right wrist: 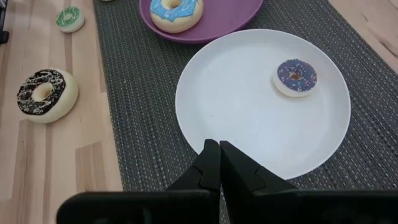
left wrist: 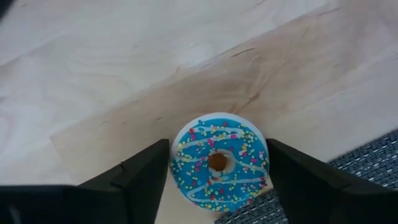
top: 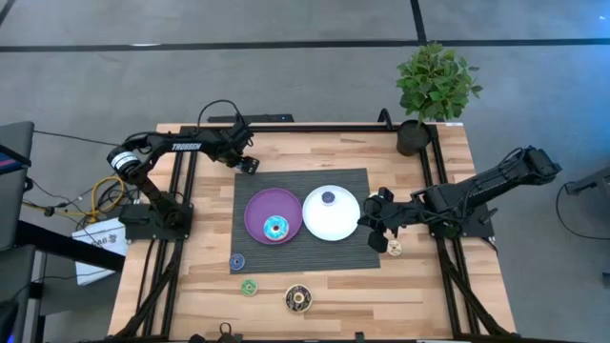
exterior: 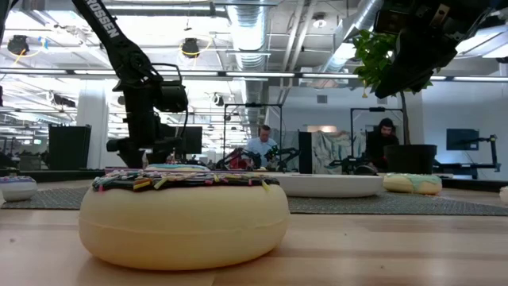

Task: Pick & Place donuts
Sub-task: Put the small blue donut on the white plate

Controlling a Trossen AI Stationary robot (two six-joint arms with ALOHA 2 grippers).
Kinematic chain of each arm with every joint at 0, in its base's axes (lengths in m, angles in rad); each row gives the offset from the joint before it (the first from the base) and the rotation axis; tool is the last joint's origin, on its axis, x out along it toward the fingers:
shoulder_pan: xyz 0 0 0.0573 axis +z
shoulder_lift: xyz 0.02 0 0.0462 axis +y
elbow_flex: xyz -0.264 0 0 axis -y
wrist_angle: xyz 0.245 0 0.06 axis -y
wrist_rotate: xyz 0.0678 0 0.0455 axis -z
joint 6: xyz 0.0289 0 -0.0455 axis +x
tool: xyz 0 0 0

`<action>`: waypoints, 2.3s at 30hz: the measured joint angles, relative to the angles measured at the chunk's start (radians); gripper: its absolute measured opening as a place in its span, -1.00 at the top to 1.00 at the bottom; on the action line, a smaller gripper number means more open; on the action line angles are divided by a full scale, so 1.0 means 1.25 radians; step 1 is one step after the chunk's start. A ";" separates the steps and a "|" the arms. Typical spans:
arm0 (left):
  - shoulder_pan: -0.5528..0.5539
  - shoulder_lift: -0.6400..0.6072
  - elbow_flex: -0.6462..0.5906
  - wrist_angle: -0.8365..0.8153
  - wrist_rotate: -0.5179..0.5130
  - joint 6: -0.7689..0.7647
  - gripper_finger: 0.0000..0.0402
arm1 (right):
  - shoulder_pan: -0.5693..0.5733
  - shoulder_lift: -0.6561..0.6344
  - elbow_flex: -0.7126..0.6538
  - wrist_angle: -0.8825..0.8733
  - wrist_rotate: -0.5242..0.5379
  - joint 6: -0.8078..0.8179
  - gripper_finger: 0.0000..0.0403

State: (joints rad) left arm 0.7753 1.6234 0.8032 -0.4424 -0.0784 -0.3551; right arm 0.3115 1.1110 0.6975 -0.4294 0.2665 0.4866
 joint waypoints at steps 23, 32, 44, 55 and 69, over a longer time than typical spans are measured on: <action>-0.007 -0.024 0.037 -0.032 0.026 -0.005 -0.02 | 0.000 0.000 0.000 0.000 -0.002 0.000 1.00; -0.096 -0.034 0.195 -0.105 0.082 0.027 -0.02 | 0.000 0.000 0.000 0.000 -0.002 0.000 1.00; -0.351 -0.034 0.374 -0.121 0.009 0.154 -0.02 | 0.000 0.000 0.000 0.000 0.040 0.002 1.00; -0.491 0.034 0.376 -0.005 0.016 0.162 -0.02 | 0.000 0.001 0.000 0.015 0.040 0.002 1.00; -0.552 0.274 0.473 0.082 0.023 0.099 -0.02 | 0.000 0.001 0.000 0.034 0.040 0.002 1.00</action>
State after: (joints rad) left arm 0.0853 1.9657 1.3941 -0.3394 -0.0499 -0.2313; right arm 0.3115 1.1126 0.6971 -0.3863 0.3164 0.4892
